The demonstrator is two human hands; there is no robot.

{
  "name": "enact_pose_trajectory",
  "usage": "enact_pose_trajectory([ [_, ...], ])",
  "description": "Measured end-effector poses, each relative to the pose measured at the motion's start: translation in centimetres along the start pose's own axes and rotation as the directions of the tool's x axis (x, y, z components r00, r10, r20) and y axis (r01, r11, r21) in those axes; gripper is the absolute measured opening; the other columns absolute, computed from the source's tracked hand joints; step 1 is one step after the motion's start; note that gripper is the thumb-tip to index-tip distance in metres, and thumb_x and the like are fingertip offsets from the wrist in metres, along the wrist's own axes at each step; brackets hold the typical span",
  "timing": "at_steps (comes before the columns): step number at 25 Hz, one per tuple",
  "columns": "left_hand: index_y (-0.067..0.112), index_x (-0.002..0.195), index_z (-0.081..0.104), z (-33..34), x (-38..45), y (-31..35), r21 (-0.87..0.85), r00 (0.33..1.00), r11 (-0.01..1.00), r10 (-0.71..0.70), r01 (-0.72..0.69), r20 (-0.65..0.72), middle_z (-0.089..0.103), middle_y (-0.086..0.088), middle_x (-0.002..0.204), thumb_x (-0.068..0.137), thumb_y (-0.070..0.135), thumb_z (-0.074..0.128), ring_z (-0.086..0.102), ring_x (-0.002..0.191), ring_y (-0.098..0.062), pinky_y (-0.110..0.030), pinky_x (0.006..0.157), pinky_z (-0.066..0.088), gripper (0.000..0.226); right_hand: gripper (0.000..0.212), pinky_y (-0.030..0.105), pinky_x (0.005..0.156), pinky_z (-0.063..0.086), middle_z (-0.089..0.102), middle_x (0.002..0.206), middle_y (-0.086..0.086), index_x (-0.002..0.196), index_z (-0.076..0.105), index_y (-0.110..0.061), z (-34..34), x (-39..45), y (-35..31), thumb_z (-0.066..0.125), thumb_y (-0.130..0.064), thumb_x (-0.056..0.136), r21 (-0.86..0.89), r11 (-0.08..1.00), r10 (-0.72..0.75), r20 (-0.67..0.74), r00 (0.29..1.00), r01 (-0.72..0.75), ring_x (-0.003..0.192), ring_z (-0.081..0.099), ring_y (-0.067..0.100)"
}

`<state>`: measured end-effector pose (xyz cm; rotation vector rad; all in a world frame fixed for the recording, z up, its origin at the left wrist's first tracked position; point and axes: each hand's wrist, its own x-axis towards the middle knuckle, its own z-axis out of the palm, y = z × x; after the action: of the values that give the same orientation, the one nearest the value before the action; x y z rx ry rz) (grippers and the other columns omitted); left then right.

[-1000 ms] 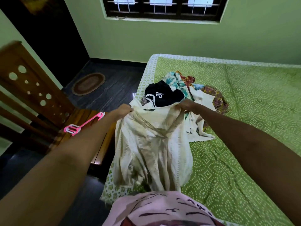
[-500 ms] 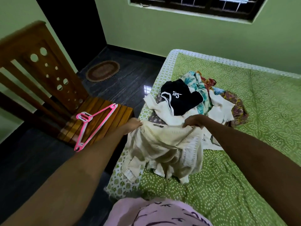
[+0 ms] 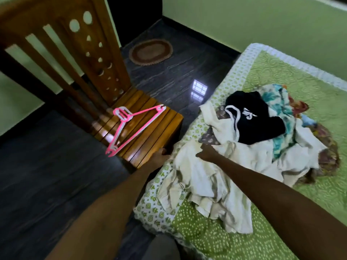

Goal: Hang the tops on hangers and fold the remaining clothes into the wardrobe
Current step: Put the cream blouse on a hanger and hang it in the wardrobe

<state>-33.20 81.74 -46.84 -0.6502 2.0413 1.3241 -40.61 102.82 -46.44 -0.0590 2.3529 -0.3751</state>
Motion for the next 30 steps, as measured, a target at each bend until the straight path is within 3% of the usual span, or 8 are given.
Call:
enact_pose_trajectory([
  [4,0.006,0.134,0.043,-4.9,2.4,-5.7,-0.103,0.977,0.99,-0.111,0.094,-0.181,0.052,-0.012,0.121,0.095,0.01,0.05,0.053,0.092,-0.019,-0.012,0.06,0.041,0.04,0.053,0.038,0.1,0.038,0.041,0.136,0.02,0.132,0.042,0.001,5.0,5.0,-9.3,0.06,-0.027,0.089,-0.128,0.965,-0.207,0.178,0.962,0.231,0.129,0.039,0.033],
  [6,0.004,0.13,0.045,-7.3,3.6,-7.9,-0.123,0.953,0.986,-0.139,0.11,-0.268,0.05,-0.013,0.122,0.093,0.007,0.051,0.056,0.094,-0.021,-0.019,0.07,0.045,0.037,0.047,0.039,0.099,0.04,0.042,0.133,0.019,0.128,0.045,0.0,6.7,7.4,-13.2,0.058,-0.024,0.09,-0.142,0.938,-0.286,0.201,0.937,0.317,0.127,0.041,0.034],
  [10,-0.002,0.127,0.049,-11.8,7.3,-12.0,0.086,0.91,0.993,-0.041,0.083,-0.413,0.03,-0.016,0.146,0.088,0.006,0.055,0.039,0.13,-0.032,-0.034,0.103,0.035,0.039,0.039,0.038,0.1,0.04,0.033,0.145,0.017,0.129,0.049,-0.004,9.5,12.1,-19.5,0.05,-0.017,0.092,-0.29,0.848,-0.403,0.189,0.896,0.443,0.131,0.037,0.032],
  [13,0.001,0.131,0.046,-13.8,10.0,-12.8,0.234,0.885,0.97,0.052,0.065,-0.463,0.03,-0.016,0.148,0.089,0.009,0.055,0.036,0.132,-0.034,-0.04,0.106,0.032,0.044,0.039,0.041,0.105,0.035,0.016,0.156,0.011,0.13,0.05,-0.006,10.9,14.9,-22.1,0.047,-0.013,0.092,-0.426,0.773,-0.446,0.161,0.881,0.469,0.138,0.027,0.031],
  [19,0.002,0.136,0.039,-16.4,16.3,-14.3,0.236,0.79,0.954,-0.001,0.184,-0.613,0.039,-0.017,0.14,0.094,0.014,0.049,0.041,0.127,-0.032,-0.039,0.098,0.038,0.044,0.054,0.04,0.106,0.035,0.03,0.149,0.011,0.142,0.034,-0.01,13.0,19.5,-23.2,0.048,-0.006,0.09,-0.461,0.683,-0.554,0.177,0.813,0.566,0.134,0.032,0.029],
  [22,0.003,0.133,0.044,-17.0,18.1,-15.6,0.221,0.788,0.94,-0.074,0.259,-0.612,0.043,-0.018,0.136,0.096,0.012,0.046,0.045,0.123,-0.033,-0.039,0.095,0.04,0.038,0.047,0.036,0.097,0.043,0.037,0.14,0.013,0.136,0.044,-0.007,14.0,20.8,-23.2,0.048,-0.004,0.089,-0.421,0.721,-0.553,0.13,0.823,0.551,0.125,0.042,0.03],
  [27,-0.005,0.117,0.057,-16.4,18.3,-17.5,0.081,0.67,0.996,0.041,0.029,-0.741,0.046,-0.026,0.128,0.095,0.005,0.046,0.05,0.112,-0.04,-0.04,0.087,0.041,0.027,0.045,0.036,0.102,0.036,0.038,0.14,0.014,0.132,0.045,-0.003,15.8,21.6,-21.8,0.052,-0.015,0.089,-0.297,0.82,-0.479,0.111,0.871,0.489,0.129,0.038,0.029],
  [30,0.003,0.121,0.058,-16.4,17.8,-16.8,0.076,0.647,0.997,0.059,-0.002,-0.76,0.06,-0.021,0.115,0.097,0.013,0.046,0.06,0.099,-0.036,-0.037,0.073,0.045,0.028,0.041,0.039,0.092,0.04,0.048,0.125,0.018,0.122,0.05,-0.001,15.4,20.4,-20.6,0.056,-0.014,0.084,-0.219,0.878,-0.462,-0.16,0.872,0.425,0.115,0.048,0.034],
])
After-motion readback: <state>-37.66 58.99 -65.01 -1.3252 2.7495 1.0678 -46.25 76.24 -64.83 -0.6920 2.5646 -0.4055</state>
